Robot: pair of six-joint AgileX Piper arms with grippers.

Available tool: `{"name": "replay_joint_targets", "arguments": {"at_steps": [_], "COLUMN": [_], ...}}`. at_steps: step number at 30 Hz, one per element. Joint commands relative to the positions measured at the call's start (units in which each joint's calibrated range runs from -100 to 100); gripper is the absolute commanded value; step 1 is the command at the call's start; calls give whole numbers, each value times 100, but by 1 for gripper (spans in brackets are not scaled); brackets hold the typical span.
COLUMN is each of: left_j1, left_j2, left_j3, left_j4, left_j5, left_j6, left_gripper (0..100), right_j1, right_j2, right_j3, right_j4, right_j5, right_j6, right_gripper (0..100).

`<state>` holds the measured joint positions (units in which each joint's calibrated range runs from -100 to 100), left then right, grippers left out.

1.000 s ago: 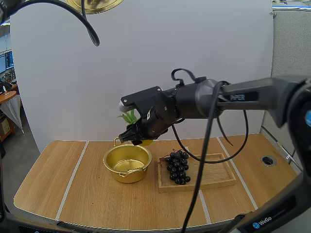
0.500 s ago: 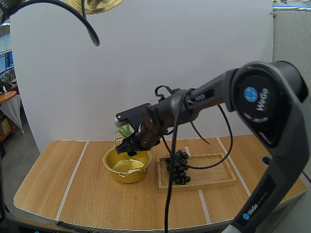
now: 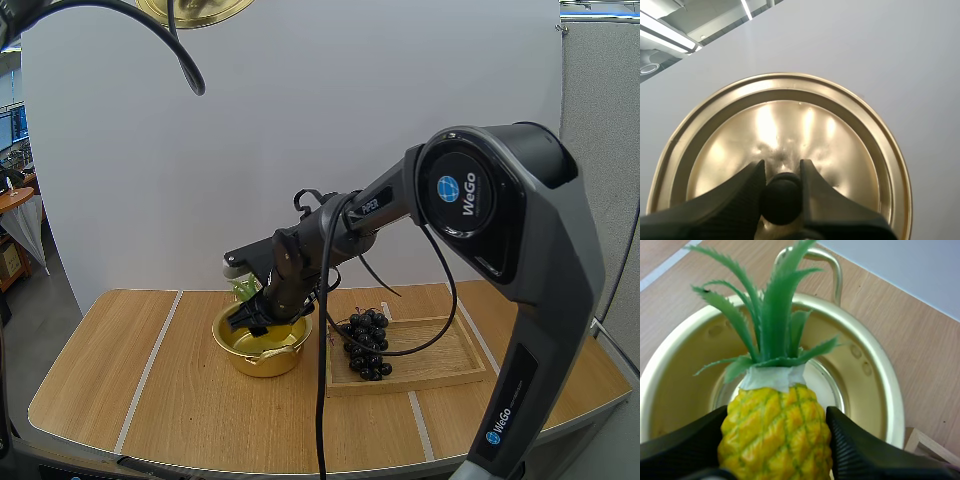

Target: Open the pot, put the pineapple inside, and close it

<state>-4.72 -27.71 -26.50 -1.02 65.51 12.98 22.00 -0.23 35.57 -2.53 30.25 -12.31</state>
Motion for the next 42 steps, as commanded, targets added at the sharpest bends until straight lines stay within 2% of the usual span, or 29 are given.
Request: {"name": "replay_joint_targets", "arguments": {"at_steps": [1, 19, 20, 21, 23, 24, 25, 26, 33, 42], "left_j1": [-14, -14, -14, -14, -14, -14, -14, -14, -14, -14], "left_j2": [-34, -34, -34, -34, -34, -34, -34, -34, -34, -34], "left_j3": [-48, -48, -48, -48, -48, -48, -48, -48, -48, -48], "left_j4": [-10, -10, -10, -10, -10, -10, -10, -10, -10, -10], "left_j5": [-187, -187, -187, -187, -187, -187, -187, -187, -187, -187], "left_j6": [-22, -22, -22, -22, -22, -22, -22, -22, -22, -22], "left_gripper": [0, 0, 0, 0, 0, 0, 0, 0, 0, 0], "right_j1": [28, 28, 28, 28, 28, 28, 28, 28, 28, 28], "right_j2": [113, 419, 419, 419, 419, 419, 419, 419, 110, -1428], "right_j3": [-62, -62, -62, -62, -62, -62, -62, -62, -96, -96], "right_j4": [-30, 72, 95, 95, 95, 95, 95, 95, 95, 95], "right_j5": [16, 49, 67, 67, 109, 129, 146, 194, 258, 1429], "right_j6": [-31, -40, -40, -40, -40, -40, -40, -40, -40, -40], "right_gripper": [0, 0, 8, 21, 50, 69, 91, 100, 100, 100]}}
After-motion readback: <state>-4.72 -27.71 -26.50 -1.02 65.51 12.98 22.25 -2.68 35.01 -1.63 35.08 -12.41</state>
